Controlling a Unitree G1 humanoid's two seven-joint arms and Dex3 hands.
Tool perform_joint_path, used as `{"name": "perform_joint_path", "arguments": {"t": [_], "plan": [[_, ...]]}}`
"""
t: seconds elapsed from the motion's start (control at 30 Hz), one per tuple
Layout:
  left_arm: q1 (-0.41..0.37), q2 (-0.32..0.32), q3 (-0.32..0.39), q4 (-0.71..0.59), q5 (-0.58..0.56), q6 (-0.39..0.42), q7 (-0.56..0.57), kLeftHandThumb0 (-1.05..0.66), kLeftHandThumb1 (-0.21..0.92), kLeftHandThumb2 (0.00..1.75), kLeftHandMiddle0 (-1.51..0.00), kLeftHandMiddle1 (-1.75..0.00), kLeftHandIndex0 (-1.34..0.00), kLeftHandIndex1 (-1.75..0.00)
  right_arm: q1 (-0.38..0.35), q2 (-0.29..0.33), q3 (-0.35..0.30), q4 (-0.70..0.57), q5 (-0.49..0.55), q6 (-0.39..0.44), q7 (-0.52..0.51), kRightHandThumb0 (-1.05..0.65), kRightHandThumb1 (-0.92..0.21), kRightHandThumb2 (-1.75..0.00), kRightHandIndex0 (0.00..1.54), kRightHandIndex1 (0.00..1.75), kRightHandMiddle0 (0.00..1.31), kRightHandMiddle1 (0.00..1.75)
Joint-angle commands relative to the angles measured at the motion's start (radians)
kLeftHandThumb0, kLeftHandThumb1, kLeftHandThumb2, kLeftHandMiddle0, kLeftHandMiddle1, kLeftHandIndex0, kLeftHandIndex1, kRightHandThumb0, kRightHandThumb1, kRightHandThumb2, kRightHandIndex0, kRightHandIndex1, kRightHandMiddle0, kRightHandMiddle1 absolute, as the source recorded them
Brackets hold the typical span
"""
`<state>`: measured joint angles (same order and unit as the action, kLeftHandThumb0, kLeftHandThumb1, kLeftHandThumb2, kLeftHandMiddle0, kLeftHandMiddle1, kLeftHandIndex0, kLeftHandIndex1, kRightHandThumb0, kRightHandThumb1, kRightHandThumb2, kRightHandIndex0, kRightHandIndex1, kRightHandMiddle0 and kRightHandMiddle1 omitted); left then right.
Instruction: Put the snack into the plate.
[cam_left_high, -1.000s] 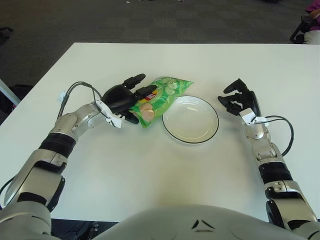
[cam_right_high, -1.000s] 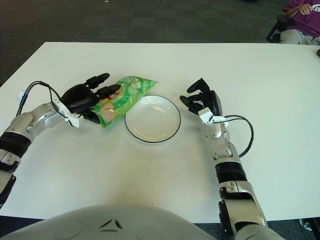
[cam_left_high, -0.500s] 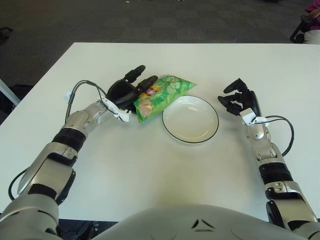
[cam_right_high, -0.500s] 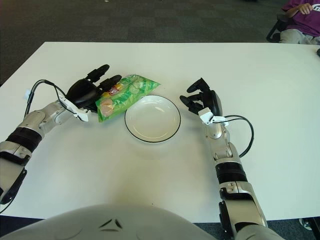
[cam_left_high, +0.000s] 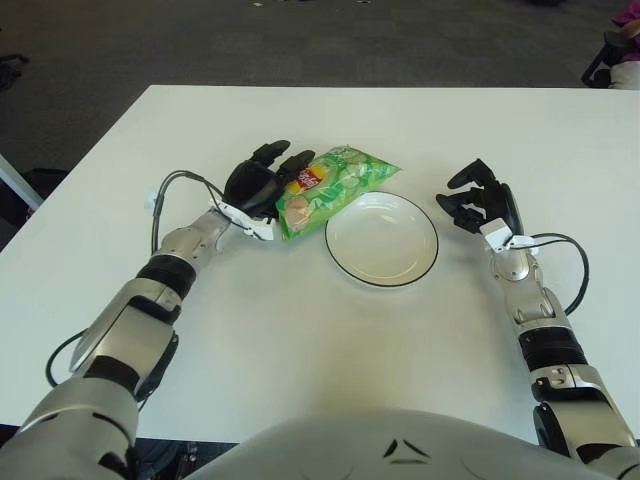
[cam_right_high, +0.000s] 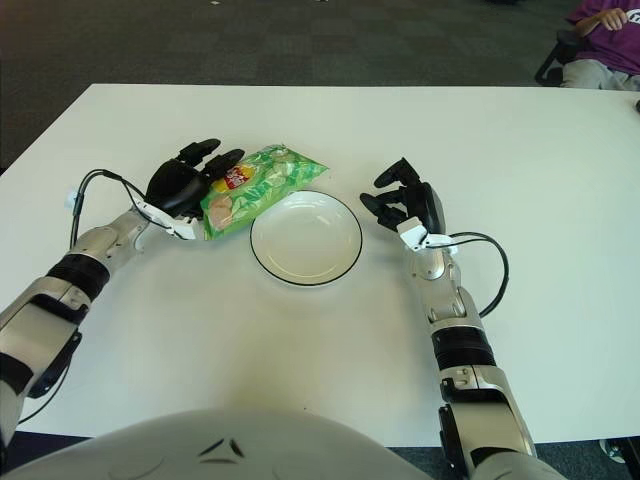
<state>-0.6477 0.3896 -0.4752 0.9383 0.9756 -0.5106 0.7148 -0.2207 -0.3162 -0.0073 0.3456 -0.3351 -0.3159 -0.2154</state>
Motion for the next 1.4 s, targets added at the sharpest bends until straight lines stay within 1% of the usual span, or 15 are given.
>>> {"name": "perform_joint_path", "arguments": {"t": [0.0, 0.07, 0.1, 0.17, 0.33, 0.47, 0.63, 0.7, 0.73, 0.77, 0.8, 0.87, 1.03, 1.27, 1.37], "plan": [[-0.032, -0.026, -0.023, 0.071, -0.007, 0.012, 0.053, 0.0, 0.91, 0.09, -0.63, -1.34, -0.65, -0.93, 0.0, -0.01, 0.0, -0.015, -0.007, 0.005, 0.006, -0.35, -0.92, -0.4, 0.99, 0.43, 0.32, 1.61], [-0.042, -0.029, -0.035, 0.091, -0.005, 0.008, 0.073, 0.0, 0.86, 0.2, -0.61, -1.39, -0.65, -0.98, 0.001, -0.01, 0.0, -0.015, -0.007, 0.005, 0.007, -0.35, -0.92, -0.4, 0.99, 0.43, 0.32, 1.61], [-0.045, -0.03, -0.04, 0.099, -0.005, 0.007, 0.08, 0.0, 0.8, 0.33, -0.6, -1.44, -0.63, -1.03, 0.001, -0.01, -0.001, -0.016, -0.007, 0.005, 0.007, -0.35, -0.92, -0.4, 0.99, 0.43, 0.32, 1.61], [-0.051, -0.033, -0.052, 0.114, -0.004, 0.003, 0.098, 0.0, 0.74, 0.45, -0.58, -1.48, -0.61, -1.09, 0.002, -0.01, -0.001, -0.018, -0.007, 0.005, 0.009, -0.35, -0.92, -0.4, 0.99, 0.42, 0.32, 1.61], [-0.06, -0.049, -0.084, 0.16, 0.004, -0.009, 0.181, 0.0, 0.58, 0.84, -0.54, -1.6, -0.45, -1.44, 0.004, -0.011, -0.001, -0.02, -0.006, 0.006, 0.011, -0.35, -0.92, -0.4, 0.99, 0.42, 0.32, 1.61], [-0.068, -0.061, -0.114, 0.203, 0.013, -0.011, 0.27, 0.0, 0.52, 0.99, -0.51, -1.69, -0.4, -1.54, 0.004, -0.011, -0.001, -0.022, -0.006, 0.007, 0.012, -0.35, -0.92, -0.4, 0.99, 0.42, 0.32, 1.61], [-0.077, -0.067, -0.15, 0.238, 0.022, -0.008, 0.351, 0.0, 0.43, 1.11, -0.53, -1.74, -0.46, -1.53, 0.004, -0.012, -0.001, -0.021, -0.007, 0.009, 0.016, -0.35, -0.92, -0.4, 0.99, 0.41, 0.32, 1.61], [-0.081, -0.068, -0.159, 0.246, 0.021, -0.009, 0.361, -0.19, 0.52, 1.02, -0.65, -1.74, -0.42, -1.63, 0.003, -0.013, 0.0, -0.018, -0.007, 0.009, 0.017, -0.35, -0.92, -0.4, 0.99, 0.41, 0.32, 1.61], [-0.083, -0.068, -0.163, 0.249, 0.02, -0.01, 0.364, -0.09, 0.61, 0.79, -0.7, -1.74, -0.48, -1.67, 0.002, -0.013, 0.0, -0.017, -0.008, 0.009, 0.018, -0.35, -0.92, -0.4, 0.99, 0.41, 0.32, 1.61], [-0.084, -0.068, -0.166, 0.251, 0.018, -0.01, 0.366, -0.06, 0.67, 0.67, -0.72, -1.74, -0.5, -1.69, 0.001, -0.013, 0.0, -0.016, -0.008, 0.008, 0.018, -0.35, -0.92, -0.4, 0.99, 0.41, 0.32, 1.61], [-0.086, -0.067, -0.169, 0.253, 0.016, -0.013, 0.367, -0.01, 0.76, 0.48, -0.75, -1.74, -0.53, -1.71, 0.001, -0.013, 0.0, -0.014, -0.008, 0.008, 0.018, -0.35, -0.92, -0.4, 0.99, 0.41, 0.32, 1.61], [-0.089, -0.064, -0.173, 0.257, 0.011, -0.026, 0.365, 0.05, 0.85, 0.27, -0.78, -1.75, -0.56, -1.73, -0.001, -0.014, 0.001, -0.009, -0.009, 0.006, 0.018, -0.35, -0.92, -0.4, 0.99, 0.41, 0.32, 1.61], [-0.091, -0.058, -0.166, 0.264, -0.019, -0.083, 0.36, 0.09, 0.91, 0.14, -0.79, -1.75, -0.58, -1.74, -0.007, -0.015, 0.002, 0.006, -0.01, 0.001, 0.016, -0.35, -0.92, -0.41, 0.99, 0.4, 0.31, 1.61], [-0.087, -0.058, -0.132, 0.27, -0.082, -0.161, 0.359, 0.09, 0.92, 0.12, -0.78, -1.75, -0.58, -1.75, -0.013, -0.018, 0.003, 0.021, -0.011, -0.003, 0.015, -0.35, -0.92, -0.41, 0.99, 0.39, 0.31, 1.61], [-0.088, -0.059, -0.124, 0.27, -0.096, -0.182, 0.382, 0.09, 0.92, 0.12, -0.78, -1.75, -0.59, -1.75, -0.015, -0.019, 0.003, 0.026, -0.011, -0.005, 0.015, -0.35, -0.92, -0.41, 0.99, 0.39, 0.31, 1.61]]}}
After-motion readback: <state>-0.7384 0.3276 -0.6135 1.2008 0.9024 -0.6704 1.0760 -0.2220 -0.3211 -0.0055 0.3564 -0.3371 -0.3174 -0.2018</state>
